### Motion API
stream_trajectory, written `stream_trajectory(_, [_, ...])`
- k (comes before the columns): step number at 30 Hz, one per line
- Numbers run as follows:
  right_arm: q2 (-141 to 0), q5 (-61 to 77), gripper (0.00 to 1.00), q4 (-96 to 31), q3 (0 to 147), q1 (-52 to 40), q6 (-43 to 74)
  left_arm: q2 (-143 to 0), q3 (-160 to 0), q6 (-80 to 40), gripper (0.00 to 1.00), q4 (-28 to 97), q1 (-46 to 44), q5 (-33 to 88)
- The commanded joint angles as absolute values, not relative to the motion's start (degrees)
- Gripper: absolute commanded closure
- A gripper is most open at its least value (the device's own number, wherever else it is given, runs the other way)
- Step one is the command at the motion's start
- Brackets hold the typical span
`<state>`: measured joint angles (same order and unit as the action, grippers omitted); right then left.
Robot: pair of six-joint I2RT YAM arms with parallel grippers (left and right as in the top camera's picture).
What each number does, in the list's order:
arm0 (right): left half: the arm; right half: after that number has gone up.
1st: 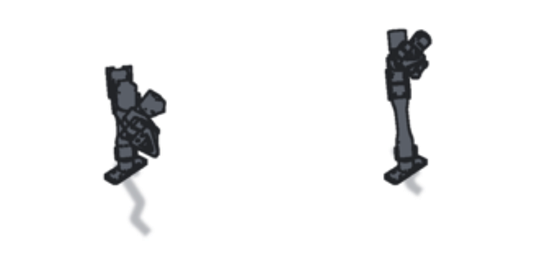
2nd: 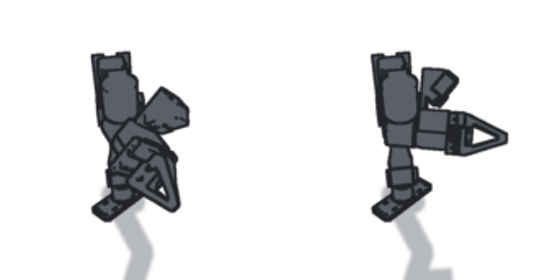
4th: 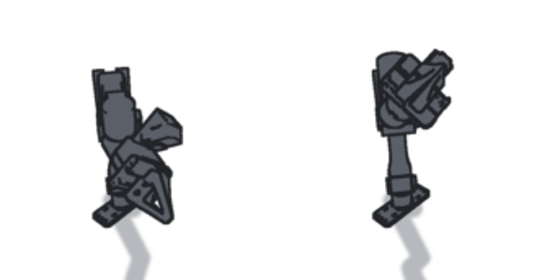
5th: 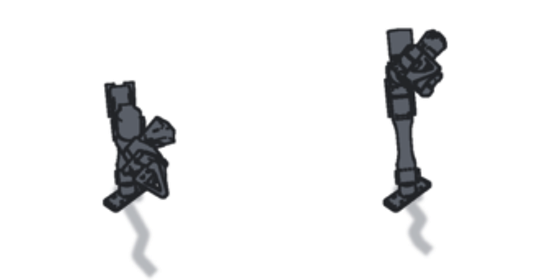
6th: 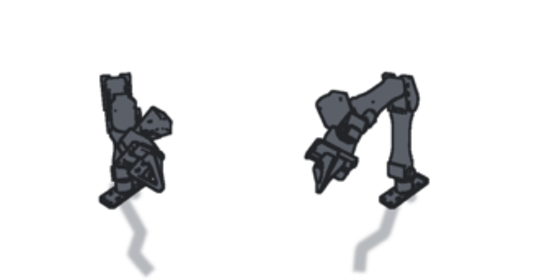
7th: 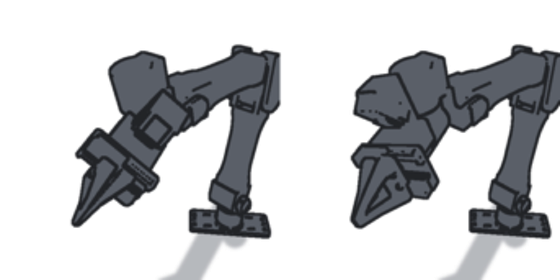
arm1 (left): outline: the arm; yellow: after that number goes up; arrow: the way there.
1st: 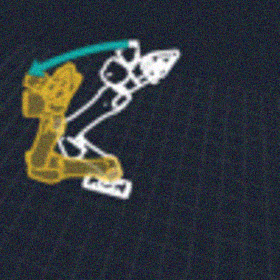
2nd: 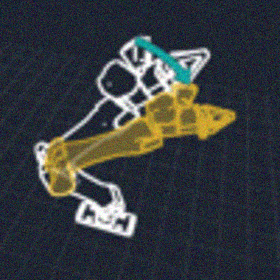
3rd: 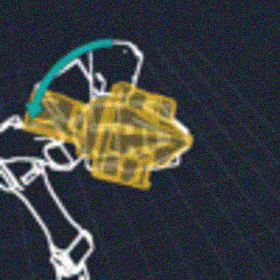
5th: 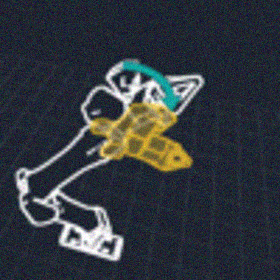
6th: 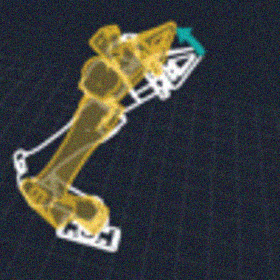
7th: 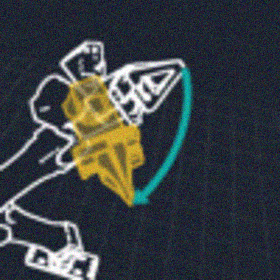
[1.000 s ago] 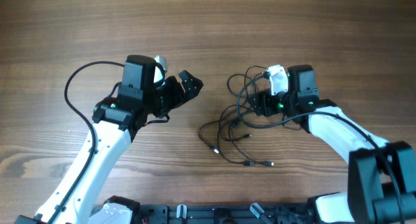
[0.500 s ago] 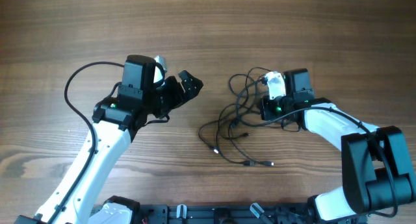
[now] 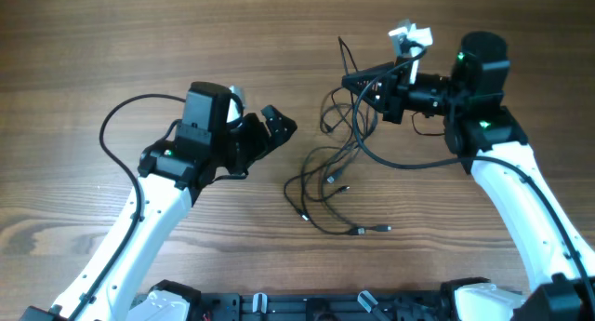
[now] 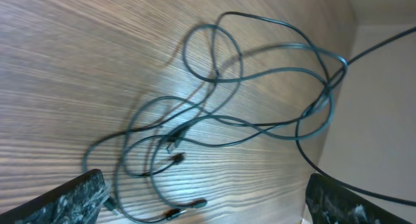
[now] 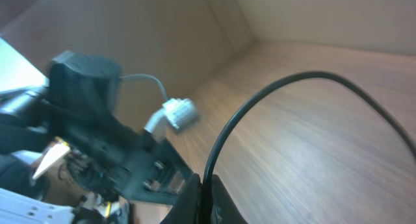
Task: Untangle cables
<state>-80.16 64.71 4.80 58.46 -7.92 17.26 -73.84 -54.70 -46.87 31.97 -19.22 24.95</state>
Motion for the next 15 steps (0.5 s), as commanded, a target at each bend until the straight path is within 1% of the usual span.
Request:
stream_trajectory(1, [-78.1,70.0,0.95,9.5,59.0,-8.0,25.3,-74.0,-55.1,-47.2,0.0,28.2,-22.5,25.6])
stream_trajectory(4, [-78.1,73.5,0.95,13.9,59.0,-8.0,28.8,-74.5,-55.1,-47.5,0.0,23.8,-24.8,25.6])
stream_trajectory(8, [-78.0,76.8,0.95,16.2,59.0,-8.0,30.7,-78.0,-55.1,-53.5,0.0,14.9,-27.7,25.4])
stream_trajectory(13, [-78.0,78.4,0.95,19.6,59.0,-8.0,32.4,-87.0,-55.1,-62.0,0.0,5.1,-30.7,25.8])
stream_trajectory(15, [-78.0,78.3,0.95,20.2,59.0,-8.0,32.6,-91.7,-55.1,-63.7,0.0,-2.9,-32.9,28.2])
